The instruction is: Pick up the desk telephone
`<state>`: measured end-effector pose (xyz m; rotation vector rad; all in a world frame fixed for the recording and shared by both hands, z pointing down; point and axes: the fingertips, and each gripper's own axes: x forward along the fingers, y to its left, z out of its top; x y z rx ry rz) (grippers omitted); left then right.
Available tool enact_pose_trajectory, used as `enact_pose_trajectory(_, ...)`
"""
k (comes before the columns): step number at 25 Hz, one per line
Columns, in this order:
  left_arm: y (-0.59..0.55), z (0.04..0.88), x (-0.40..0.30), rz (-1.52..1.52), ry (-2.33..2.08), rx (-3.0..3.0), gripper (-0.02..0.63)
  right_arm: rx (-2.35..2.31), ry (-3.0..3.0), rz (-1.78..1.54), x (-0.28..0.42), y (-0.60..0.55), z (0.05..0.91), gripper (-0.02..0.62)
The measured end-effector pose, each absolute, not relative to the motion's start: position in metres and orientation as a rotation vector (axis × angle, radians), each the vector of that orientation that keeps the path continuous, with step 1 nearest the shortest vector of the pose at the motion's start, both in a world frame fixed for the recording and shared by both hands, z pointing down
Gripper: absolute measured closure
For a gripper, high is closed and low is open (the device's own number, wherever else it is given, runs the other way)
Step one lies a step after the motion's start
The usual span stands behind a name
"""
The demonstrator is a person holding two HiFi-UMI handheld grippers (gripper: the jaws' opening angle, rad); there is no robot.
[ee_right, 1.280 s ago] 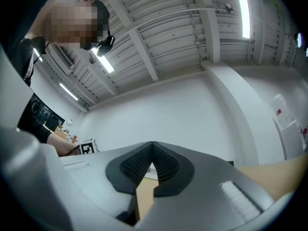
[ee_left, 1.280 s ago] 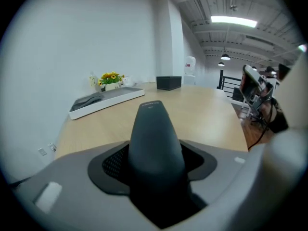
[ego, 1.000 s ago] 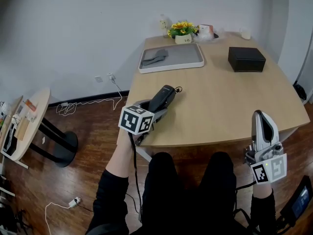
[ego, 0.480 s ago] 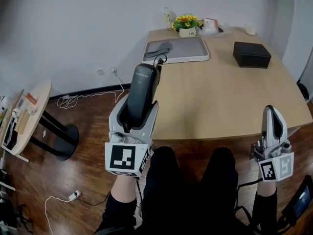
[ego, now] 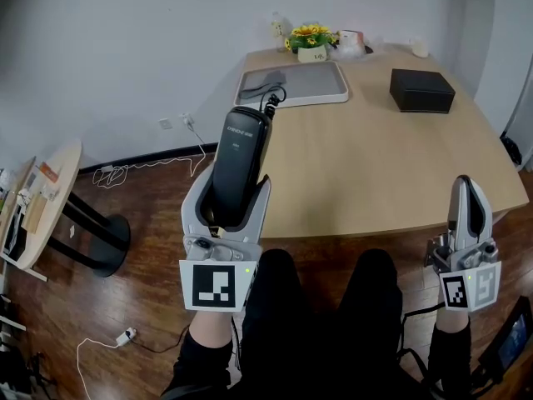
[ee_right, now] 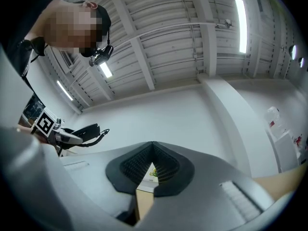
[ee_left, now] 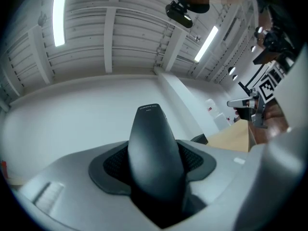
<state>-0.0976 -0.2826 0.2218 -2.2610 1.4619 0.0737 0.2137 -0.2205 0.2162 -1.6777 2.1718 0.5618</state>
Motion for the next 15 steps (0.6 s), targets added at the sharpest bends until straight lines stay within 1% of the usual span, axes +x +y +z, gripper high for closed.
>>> enact_pose_trajectory(15,-0.2804,0.2157,-0.0995,0.099,1.473,-2.261,0.341,-1.682,2.207,0.621,0.2091,-0.2172,0.2107,0.595)
